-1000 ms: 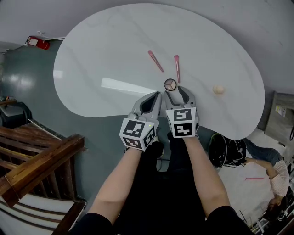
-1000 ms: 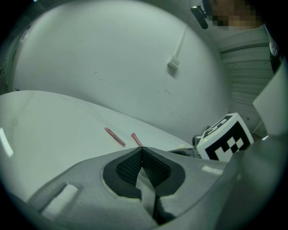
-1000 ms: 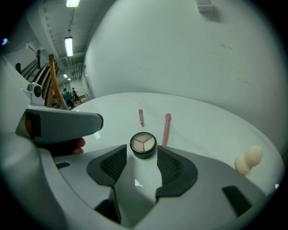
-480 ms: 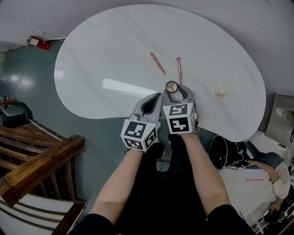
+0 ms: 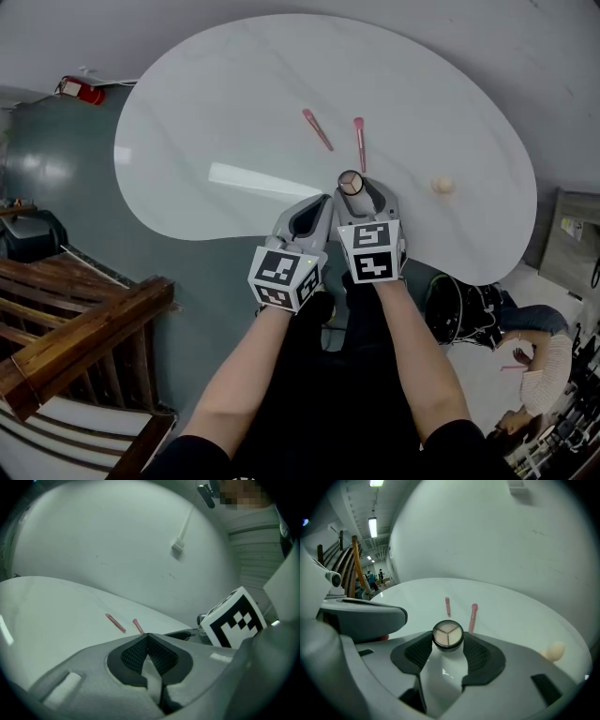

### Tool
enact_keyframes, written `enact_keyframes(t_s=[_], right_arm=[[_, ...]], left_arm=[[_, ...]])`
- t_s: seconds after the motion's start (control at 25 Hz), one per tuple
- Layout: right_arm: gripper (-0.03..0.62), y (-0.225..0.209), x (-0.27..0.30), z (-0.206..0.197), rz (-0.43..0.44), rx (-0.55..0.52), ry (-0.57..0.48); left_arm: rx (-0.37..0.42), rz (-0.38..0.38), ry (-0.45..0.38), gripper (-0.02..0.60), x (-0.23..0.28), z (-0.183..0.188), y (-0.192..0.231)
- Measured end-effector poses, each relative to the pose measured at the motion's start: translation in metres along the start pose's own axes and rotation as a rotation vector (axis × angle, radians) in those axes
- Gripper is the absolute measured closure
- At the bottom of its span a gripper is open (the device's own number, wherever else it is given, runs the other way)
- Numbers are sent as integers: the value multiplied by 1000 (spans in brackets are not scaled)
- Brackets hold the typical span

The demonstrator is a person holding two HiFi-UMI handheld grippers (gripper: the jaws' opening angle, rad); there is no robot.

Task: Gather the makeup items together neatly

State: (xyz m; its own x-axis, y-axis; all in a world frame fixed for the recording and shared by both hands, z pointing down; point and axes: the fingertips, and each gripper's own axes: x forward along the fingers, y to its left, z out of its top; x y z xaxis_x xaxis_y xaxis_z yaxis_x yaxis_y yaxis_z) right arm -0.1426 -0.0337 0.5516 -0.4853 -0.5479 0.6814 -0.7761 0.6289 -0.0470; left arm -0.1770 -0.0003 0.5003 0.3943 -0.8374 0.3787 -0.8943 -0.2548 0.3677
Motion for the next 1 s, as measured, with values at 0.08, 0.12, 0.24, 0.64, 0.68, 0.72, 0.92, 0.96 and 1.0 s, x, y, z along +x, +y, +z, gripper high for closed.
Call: enact_keyframes(t_s=[0.08,0.12,0.24,0.64,0.68,0.72,0.92,0.96,1.0], right_arm=[[378,0,-10,3,-1,5,-16],[378,0,-16,4,-2,7,-25],[378,0,-33,7,-10,9,-45],[378,-15,-95,2,-79,35,-82],[378,-18,-100,2,-88,37,-88],[378,-21,-105,3,-97,38,-94],[378,-26,-128,7,-132,43,-122],[378,-27,-133,7,-137,46,-127],[378,-29,-137,7,-143,48,-130]], left_arm=[[3,-7,1,574,-3,1,-7],[6,-11,1,574,-4,2,-11],[17,-28,2,574,-9,5,-25],[79,-108,-11,574,-26,21,-81],[87,-117,-12,574,-27,23,-87],[94,-125,-14,574,-28,24,-92],[125,-157,-19,574,-35,30,-111],[131,-161,-20,574,-37,31,-114],[136,-165,-20,574,-37,33,-118]])
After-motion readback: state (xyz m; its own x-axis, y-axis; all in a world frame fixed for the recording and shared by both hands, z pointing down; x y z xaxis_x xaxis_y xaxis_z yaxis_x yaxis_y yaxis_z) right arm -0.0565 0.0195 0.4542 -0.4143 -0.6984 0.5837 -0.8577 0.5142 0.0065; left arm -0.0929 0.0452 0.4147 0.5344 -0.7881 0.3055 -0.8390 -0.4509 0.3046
